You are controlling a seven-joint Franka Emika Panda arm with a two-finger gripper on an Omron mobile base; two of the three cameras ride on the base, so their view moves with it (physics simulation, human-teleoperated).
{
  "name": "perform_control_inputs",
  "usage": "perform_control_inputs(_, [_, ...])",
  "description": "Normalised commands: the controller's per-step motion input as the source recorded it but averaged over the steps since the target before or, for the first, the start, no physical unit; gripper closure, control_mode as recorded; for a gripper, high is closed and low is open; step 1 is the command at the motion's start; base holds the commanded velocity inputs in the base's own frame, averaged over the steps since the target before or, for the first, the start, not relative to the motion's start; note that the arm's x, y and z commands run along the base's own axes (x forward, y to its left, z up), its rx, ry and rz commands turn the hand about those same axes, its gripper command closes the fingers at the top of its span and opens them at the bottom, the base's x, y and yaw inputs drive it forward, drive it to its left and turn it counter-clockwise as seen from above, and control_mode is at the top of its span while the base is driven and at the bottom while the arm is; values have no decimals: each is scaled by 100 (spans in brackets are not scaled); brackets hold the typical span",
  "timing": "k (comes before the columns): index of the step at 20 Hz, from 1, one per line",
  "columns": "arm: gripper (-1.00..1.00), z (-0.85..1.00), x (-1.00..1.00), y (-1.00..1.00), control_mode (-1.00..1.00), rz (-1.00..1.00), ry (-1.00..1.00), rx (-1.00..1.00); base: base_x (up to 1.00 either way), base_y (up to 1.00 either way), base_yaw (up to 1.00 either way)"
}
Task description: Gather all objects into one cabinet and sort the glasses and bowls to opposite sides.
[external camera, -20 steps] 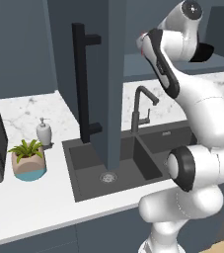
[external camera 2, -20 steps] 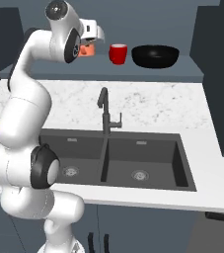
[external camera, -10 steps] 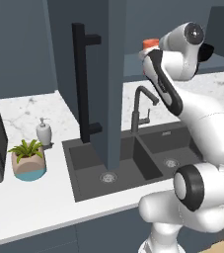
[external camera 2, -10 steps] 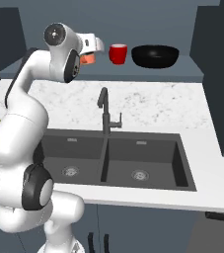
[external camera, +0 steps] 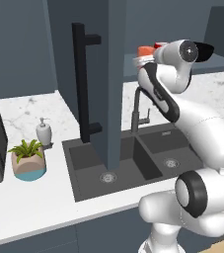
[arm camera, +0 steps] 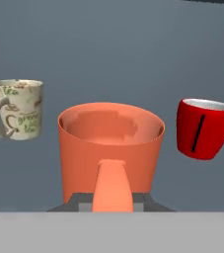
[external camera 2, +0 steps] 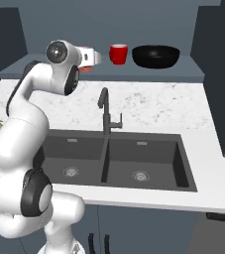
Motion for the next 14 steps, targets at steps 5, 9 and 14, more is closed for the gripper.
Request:
perform_control_inputs(5, [100, 28, 30, 10, -100, 0, 14, 19, 0, 0, 0])
perform_control_inputs(9, [100, 10, 29, 34, -100, 0, 13, 6, 0, 0, 0])
perform_control_inputs(14, [100, 0, 7, 55, -100, 0, 7, 0, 0, 0, 0])
